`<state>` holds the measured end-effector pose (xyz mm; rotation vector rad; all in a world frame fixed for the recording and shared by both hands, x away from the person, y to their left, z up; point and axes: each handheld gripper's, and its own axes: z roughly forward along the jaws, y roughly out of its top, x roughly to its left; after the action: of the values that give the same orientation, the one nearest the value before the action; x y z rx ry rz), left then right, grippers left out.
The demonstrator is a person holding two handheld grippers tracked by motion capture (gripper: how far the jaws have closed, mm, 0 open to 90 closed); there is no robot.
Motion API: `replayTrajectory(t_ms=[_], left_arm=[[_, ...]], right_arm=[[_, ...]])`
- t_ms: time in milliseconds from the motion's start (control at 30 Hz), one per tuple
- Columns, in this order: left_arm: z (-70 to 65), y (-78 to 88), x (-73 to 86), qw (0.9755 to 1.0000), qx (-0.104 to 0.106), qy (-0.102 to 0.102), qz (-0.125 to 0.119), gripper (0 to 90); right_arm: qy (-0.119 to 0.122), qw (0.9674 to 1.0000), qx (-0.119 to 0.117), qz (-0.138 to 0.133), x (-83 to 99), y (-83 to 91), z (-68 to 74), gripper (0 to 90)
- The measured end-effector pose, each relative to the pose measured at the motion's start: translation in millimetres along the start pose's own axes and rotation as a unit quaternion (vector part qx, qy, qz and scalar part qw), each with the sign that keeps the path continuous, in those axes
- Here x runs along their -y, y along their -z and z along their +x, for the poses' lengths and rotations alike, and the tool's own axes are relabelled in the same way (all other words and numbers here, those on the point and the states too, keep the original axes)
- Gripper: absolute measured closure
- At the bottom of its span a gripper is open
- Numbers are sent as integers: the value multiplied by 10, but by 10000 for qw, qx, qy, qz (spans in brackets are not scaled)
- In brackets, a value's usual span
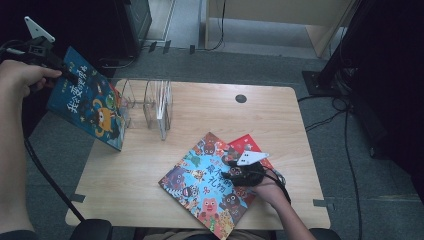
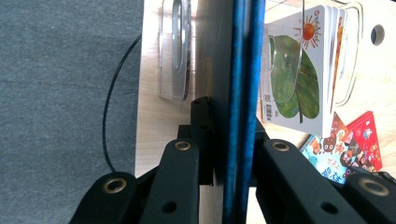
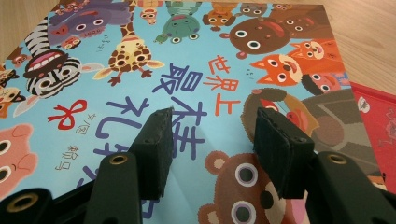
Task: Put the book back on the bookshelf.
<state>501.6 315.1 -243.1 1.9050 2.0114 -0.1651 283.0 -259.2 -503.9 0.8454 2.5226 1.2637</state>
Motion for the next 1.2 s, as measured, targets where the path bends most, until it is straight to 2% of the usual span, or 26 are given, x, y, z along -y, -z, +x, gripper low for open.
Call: replayTrajectory(t_ms=[133,300,367,667,867,1000,1200], left_arm=[[7,-15,-4,10000,30,20,-28,818],[5,-6,5,9999,60,-79,-137,804],[6,-7,12,9998,60,-61,-173,800],[50,10,29,9998,26,-80,-174,749],[100,12,35,9998,51,-33,-177,679],[124,10,41,9997,86,-113,-205,603],[152,25,56,9995,127,-78,-292,573]], right_arm=[[-1,10000,2,2,0,0,1,479],[18,10000,12,16,-2,1,1,479],[17,10000,13,15,-1,1,2,479],[12,10000,7,8,0,1,1,479],[15,10000,18,-1,2,0,4,479],[6,10000,10,-6,3,1,2,479],[9,10000,11,-5,3,1,2,479]])
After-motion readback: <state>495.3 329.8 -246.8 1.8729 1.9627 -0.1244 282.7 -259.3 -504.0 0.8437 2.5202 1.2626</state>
